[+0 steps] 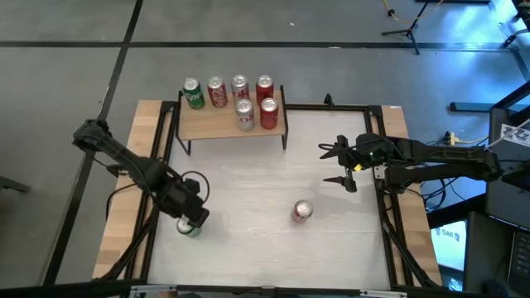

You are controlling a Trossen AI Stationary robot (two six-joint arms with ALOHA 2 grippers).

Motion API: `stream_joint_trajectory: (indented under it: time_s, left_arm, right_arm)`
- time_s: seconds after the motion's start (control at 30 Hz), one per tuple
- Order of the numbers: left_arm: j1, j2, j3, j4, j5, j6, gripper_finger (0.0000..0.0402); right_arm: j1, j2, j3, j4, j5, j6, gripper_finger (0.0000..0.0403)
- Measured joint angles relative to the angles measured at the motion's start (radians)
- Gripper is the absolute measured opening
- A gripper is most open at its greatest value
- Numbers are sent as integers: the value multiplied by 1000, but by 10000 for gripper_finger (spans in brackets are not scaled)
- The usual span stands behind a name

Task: Place canned beverage on shelf
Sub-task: Put the green soda can on the shelf aligned with the other green soda can

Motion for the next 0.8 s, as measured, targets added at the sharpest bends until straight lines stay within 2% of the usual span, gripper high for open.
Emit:
stream_joint_trajectory:
  time_s: [0.47,0.67,0.8]
  left_arm:
    - [-69,95,0,-73,-9,-140,334]
    - [-95,96,0,-71,-96,-183,334]
    - [-100,103,0,-70,-99,-183,334]
  right_arm:
    - [0,0,0,0,0,0,365]
    - [0,0,0,0,0,0,365]
    - [0,0,0,0,0,0,365]
